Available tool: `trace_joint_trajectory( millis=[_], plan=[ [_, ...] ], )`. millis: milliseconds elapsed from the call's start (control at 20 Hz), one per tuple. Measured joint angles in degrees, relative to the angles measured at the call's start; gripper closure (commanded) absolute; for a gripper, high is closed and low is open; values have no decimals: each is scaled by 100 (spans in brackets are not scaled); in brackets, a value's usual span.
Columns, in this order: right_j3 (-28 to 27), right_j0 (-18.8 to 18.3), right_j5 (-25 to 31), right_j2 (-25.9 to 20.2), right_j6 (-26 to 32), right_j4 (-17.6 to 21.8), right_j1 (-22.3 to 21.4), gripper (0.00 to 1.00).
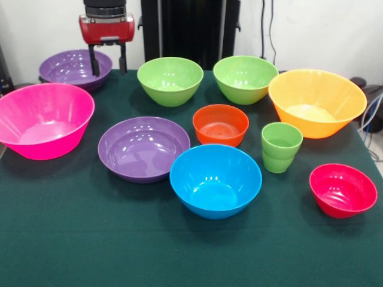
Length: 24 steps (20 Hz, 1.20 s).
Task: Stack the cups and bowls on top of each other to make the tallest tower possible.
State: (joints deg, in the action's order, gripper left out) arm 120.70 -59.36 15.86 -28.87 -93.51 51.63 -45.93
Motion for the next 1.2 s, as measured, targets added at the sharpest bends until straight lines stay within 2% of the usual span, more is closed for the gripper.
trace_joint_trajectory(
  millis=[550,1200],
  plan=[
    [-54,0,129,-4,0,0,1,0],
    [-435,-73,644,-259,0,1,4,0]
  ],
)
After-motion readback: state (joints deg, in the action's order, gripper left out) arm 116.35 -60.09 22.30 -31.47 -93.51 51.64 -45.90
